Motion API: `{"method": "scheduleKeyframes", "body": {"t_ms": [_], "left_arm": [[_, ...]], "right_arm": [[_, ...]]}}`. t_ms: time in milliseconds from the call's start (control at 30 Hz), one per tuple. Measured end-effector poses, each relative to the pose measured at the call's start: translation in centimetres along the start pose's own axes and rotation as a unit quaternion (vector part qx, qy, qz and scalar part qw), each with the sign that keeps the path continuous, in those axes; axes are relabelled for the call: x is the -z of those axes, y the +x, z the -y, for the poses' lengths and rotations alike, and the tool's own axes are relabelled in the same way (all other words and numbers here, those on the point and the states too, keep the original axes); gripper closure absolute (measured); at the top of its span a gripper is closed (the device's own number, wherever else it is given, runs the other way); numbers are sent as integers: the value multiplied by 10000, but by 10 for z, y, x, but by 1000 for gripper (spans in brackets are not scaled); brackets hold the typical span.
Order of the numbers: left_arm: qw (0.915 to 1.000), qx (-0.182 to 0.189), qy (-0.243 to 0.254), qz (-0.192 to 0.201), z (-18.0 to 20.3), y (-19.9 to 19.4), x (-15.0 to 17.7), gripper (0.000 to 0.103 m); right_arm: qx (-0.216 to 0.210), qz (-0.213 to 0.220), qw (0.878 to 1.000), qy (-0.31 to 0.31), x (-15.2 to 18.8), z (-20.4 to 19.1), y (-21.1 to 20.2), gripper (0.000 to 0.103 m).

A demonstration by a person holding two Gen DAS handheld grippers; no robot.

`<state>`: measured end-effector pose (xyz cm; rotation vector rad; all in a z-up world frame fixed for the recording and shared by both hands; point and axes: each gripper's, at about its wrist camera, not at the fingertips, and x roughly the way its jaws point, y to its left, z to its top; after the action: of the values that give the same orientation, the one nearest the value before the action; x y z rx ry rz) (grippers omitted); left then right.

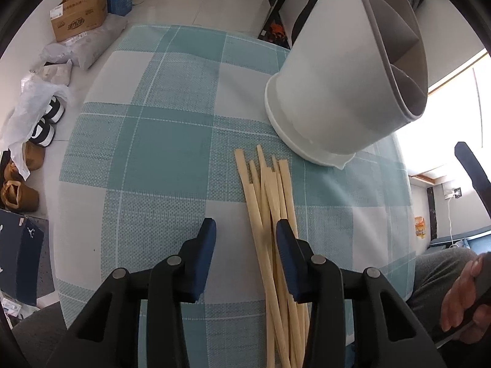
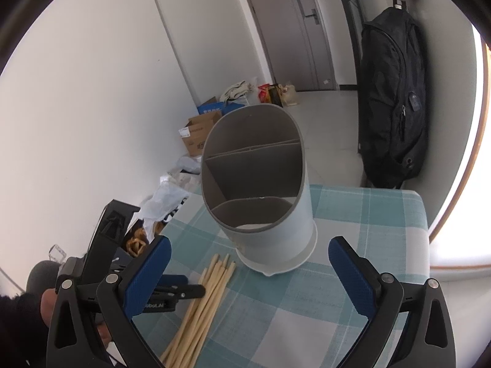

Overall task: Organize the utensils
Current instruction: 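Lower the left gripper over the pile of wooden chopsticks, then close the left gripper on one wooden chopstick and lift it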

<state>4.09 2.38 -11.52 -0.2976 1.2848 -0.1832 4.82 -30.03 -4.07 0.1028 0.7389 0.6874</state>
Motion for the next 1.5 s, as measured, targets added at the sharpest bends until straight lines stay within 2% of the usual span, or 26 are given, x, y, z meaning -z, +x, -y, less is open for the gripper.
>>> {"method": "scheduleKeyframes", "body": {"t_ms": [67, 133, 200, 367, 567, 733, 900, 967, 1033, 1067, 1200, 1367, 1500], "left_arm": [[10000, 33, -18, 7, 1, 0, -3, 87], [10000, 25, -10, -7, 5, -3, -6, 90], [10000, -6, -19, 33, 4, 0, -6, 97], [9998, 80, -194, 71, -10, 5, -11, 100], [9988, 273, -245, 322, -12, -6, -12, 102], [9981, 250, -313, 467, -16, -13, -9, 102], [9973, 467, -518, 229, -25, -9, -7, 101], [9978, 473, -461, 18, -22, -4, -4, 89], [9982, 452, -391, -21, -19, -4, 3, 76], [9983, 495, -300, -44, -16, -4, 6, 73], [9995, 271, 94, -97, -4, 1, 18, 73], [9999, 52, 102, 120, 4, 4, 11, 73], [9997, 59, -48, 215, 1, 8, 5, 73]], "right_arm": [[8, -13, 10000, -25, 0, 0, 0, 0], [8, -13, 10000, -23, 0, 0, 0, 0], [-1, -13, 10000, -13, 0, 0, 0, 0], [-6, -57, 10000, -33, 2, 0, 2, 0], [-10, -63, 9999, -83, 5, 0, 1, 0], [4, -77, 9999, -87, 6, -2, 3, 0], [24, -145, 9999, -62, 9, -5, 6, 0], [9, -188, 9998, -67, 11, -7, 8, 0], [35, -243, 9997, -78, 13, -8, 11, 0], [31, -258, 9996, -66, 13, -9, 12, 0], [-1, -269, 9996, -15, 13, -10, 13, 0], [33, -180, 9998, -77, 13, -13, 11, 0], [78, -151, 9997, -156, 15, -14, 7, 0]]}}
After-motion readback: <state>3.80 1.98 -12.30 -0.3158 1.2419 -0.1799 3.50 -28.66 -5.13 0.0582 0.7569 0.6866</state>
